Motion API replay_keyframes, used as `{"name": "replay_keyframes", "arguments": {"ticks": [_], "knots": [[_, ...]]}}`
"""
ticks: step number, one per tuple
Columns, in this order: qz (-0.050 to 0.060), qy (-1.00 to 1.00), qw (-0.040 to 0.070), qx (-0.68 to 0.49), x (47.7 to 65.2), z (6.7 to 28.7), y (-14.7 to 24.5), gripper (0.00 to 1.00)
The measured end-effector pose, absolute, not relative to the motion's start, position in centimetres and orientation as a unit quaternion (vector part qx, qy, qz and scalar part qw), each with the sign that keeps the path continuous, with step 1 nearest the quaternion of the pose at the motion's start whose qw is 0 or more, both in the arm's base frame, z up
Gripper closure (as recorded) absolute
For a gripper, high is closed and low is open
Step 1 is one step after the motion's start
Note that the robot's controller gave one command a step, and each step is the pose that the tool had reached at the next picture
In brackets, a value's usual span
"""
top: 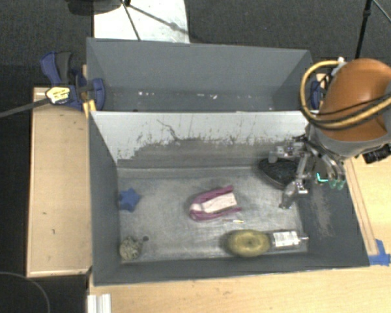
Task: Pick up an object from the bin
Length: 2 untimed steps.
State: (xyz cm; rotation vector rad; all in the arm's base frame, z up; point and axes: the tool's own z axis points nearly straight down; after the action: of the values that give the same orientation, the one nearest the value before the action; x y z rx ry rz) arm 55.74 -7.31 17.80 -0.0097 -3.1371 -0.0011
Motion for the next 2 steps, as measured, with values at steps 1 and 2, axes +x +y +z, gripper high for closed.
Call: {"name": "replay_keyframes", "arguments": {"ticks": [1,2], "knots": [[-0.001,-0.999,-0.001,0.039,59.3,7.1,-3.7,0.0],[-0.002,-0.998,-0.002,0.065,54.5,7.2,3.4,0.0]]}}
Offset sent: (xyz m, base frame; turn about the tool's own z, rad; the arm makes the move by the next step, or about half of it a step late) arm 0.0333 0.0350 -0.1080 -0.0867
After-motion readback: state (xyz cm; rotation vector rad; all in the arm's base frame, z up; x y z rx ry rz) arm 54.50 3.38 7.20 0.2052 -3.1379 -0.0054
